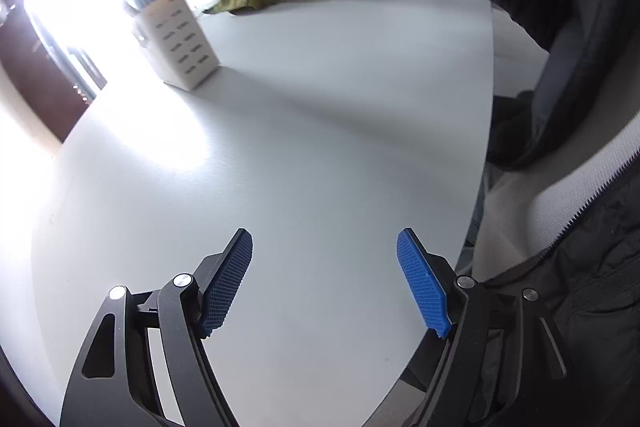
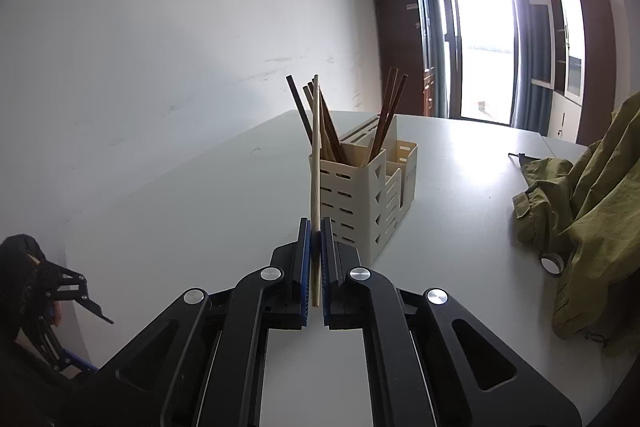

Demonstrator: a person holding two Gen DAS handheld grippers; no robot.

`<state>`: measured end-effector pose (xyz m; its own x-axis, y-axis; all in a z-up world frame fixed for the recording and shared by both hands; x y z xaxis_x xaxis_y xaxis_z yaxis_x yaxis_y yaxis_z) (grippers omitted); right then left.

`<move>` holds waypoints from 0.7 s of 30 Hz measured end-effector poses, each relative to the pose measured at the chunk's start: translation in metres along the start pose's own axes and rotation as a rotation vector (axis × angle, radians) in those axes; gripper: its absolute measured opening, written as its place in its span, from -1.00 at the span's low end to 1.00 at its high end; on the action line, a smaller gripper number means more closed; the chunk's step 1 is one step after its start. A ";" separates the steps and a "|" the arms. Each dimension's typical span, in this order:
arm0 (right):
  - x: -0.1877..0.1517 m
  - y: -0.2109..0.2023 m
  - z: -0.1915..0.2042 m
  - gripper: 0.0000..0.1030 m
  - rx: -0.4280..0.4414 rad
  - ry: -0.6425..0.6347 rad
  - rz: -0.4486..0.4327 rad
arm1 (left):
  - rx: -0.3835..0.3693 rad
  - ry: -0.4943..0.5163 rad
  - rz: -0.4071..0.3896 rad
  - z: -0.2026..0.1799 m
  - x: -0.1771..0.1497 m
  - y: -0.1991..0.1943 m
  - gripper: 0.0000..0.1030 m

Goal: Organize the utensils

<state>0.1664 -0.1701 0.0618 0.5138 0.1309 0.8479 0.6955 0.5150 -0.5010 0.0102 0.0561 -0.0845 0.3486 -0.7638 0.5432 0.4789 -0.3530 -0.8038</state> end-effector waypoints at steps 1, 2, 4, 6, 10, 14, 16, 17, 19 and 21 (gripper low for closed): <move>-0.001 -0.002 0.001 -0.90 -0.006 -0.003 0.002 | 0.028 -0.034 -0.040 0.008 0.004 -0.008 0.46; -0.001 -0.004 0.003 -0.90 -0.009 -0.003 0.007 | 0.045 -0.070 -0.084 0.014 0.010 -0.017 0.53; -0.002 -0.008 0.004 -0.90 -0.017 -0.002 0.014 | 0.085 -0.129 -0.186 0.025 0.025 -0.033 0.67; -0.001 -0.011 0.006 -0.90 -0.036 -0.013 0.029 | 0.146 -0.164 -0.283 0.036 0.048 -0.042 0.78; 0.011 -0.014 0.004 -0.90 -0.106 -0.066 0.091 | 0.316 -0.209 -0.426 0.064 0.108 -0.048 0.89; 0.030 -0.007 0.001 -0.90 -0.151 -0.141 0.187 | 0.483 -0.301 -0.543 0.098 0.161 -0.063 0.89; 0.034 0.003 0.001 -0.90 -0.198 -0.217 0.261 | 0.523 -0.363 -0.589 0.121 0.186 -0.069 0.89; 0.035 0.009 0.002 -0.90 -0.217 -0.265 0.300 | 0.540 -0.396 -0.608 0.132 0.195 -0.073 0.89; 0.035 0.019 0.000 -0.90 -0.263 -0.346 0.379 | 0.563 -0.460 -0.636 0.156 0.211 -0.077 0.89; 0.038 0.029 -0.001 -0.90 -0.271 -0.408 0.457 | 0.577 -0.526 -0.655 0.179 0.223 -0.081 0.89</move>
<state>0.2066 -0.1506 0.0792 0.5927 0.6225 0.5110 0.5821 0.1075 -0.8060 0.1933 0.0114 0.1452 0.1212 -0.1308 0.9840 0.9698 -0.1959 -0.1455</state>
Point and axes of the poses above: each gripper's, at about its wrist camera, not at the fingertips, and y roughly the way its jaws point, z to its left, x to its top, the point moved 6 cm from there along y, roughly the way its jaws point, and after that the axes turned 2 degrees about x, right-handed, at the moved point
